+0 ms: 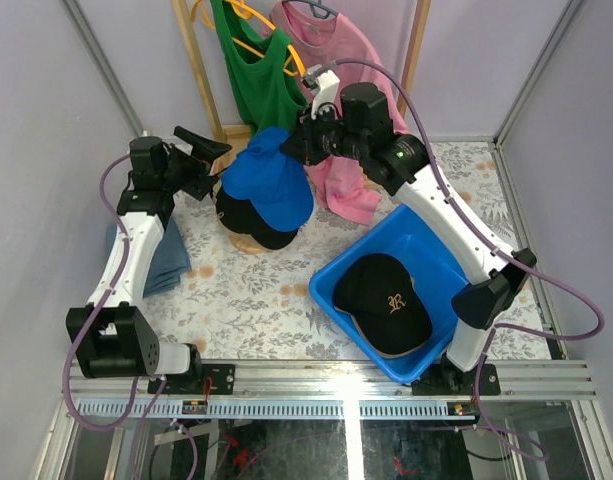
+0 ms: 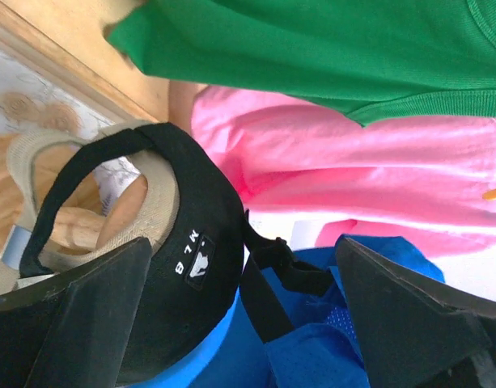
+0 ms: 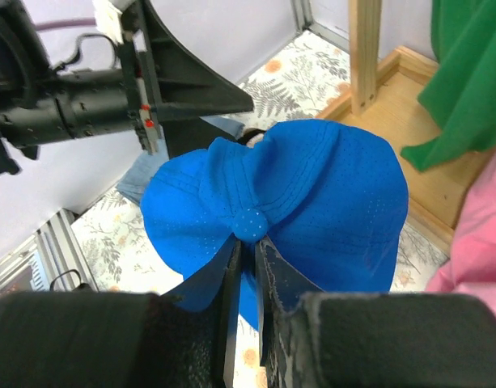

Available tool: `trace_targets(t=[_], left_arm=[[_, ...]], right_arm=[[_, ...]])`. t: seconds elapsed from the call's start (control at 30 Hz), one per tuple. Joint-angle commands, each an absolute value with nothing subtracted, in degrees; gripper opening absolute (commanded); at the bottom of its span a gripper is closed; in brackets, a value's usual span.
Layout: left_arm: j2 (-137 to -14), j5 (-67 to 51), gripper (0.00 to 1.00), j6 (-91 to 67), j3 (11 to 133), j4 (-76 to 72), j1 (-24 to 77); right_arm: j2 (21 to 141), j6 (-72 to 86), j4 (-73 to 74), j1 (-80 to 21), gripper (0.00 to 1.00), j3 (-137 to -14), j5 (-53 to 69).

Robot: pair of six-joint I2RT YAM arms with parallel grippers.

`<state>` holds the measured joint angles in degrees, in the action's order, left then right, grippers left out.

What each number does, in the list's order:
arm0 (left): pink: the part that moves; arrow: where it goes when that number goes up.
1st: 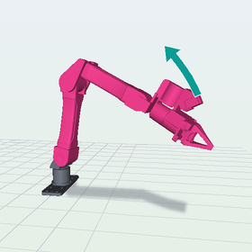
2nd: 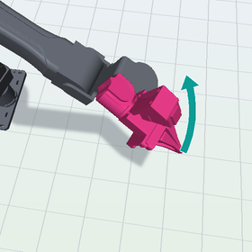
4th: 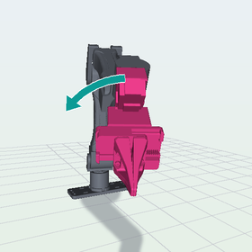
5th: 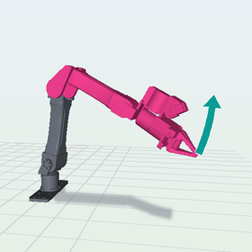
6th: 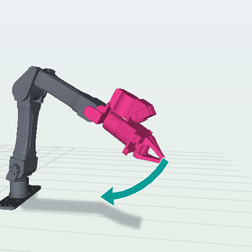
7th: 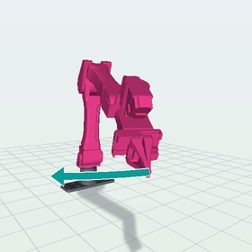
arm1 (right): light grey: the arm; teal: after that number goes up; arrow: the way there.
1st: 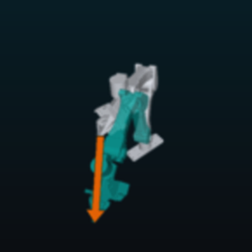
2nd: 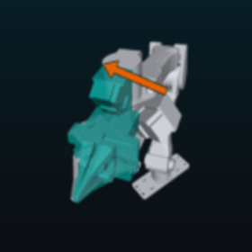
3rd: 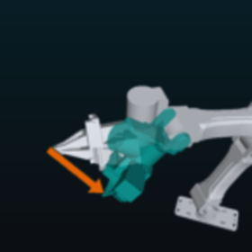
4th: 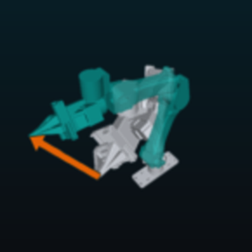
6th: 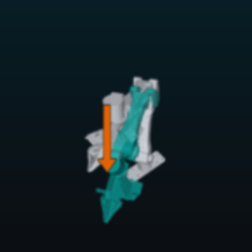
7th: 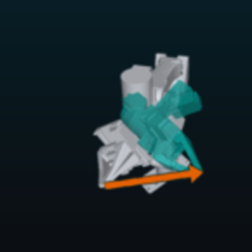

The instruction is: Stack the hats

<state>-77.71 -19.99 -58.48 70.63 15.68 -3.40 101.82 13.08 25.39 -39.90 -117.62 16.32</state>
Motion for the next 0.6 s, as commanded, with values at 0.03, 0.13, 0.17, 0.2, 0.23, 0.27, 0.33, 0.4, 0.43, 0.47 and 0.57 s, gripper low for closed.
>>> trace_targets(t=[0.03,0.13,0.17,0.2,0.23,0.27,0.33,0.4,0.43,0.47,0.57], left_arm=[[-75.46,-31.0,0.96,-68.52,66.02,2.42,-4.28],[-75.24,-33.17,0.96,-72.23,64.51,-1.8,-4.27],[-75.18,-33.81,0.95,-73.64,63.88,-3.48,-4.25],[-75.26,-34.35,0.95,-75.17,63.25,-5.17,-4.23],[-75.38,-34.88,0.94,-76.58,62.6,-7.59,-4.29],[-75.45,-35.21,0.94,-77.96,62.01,-9.21,-4.24],[-75.81,-35.96,0.93,-80.28,61.1,-12.08,-4.2],[-76.02,-36.55,0.91,-81.7,60.6,-13.57,-4.16],[-76.0,-36.76,0.9,-82.03,60.54,-13.75,-4.18],[-75.9,-37.09,0.9,-82.2,60.55,-13.78,-4.18],[-75.44,-38.06,0.89,-83.26,59.87,-14.23,-4.13]], right_arm=[[100.48,15.09,18.72,-40.52,0.15,-121.28,22.5],[99.64,15.65,17.79,-40.52,0.15,-120.62,23.55],[99.36,15.85,17.56,-40.52,0.15,-120.36,23.9],[99.09,15.9,17.47,-40.51,0.15,-120.14,24.1],[98.95,16.04,17.39,-40.49,0.15,-120.0,24.35],[98.78,16.08,17.26,-40.51,0.15,-119.85,24.47],[98.6,16.21,16.95,-40.52,0.15,-119.37,24.57],[98.6,16.34,16.68,-40.52,0.15,-119.35,24.69],[98.61,16.48,16.44,-40.52,0.15,-119.35,24.7],[98.59,16.58,16.25,-40.52,0.15,-119.4,24.7],[98.82,16.91,15.92,-40.52,0.15,-120.01,24.77]])
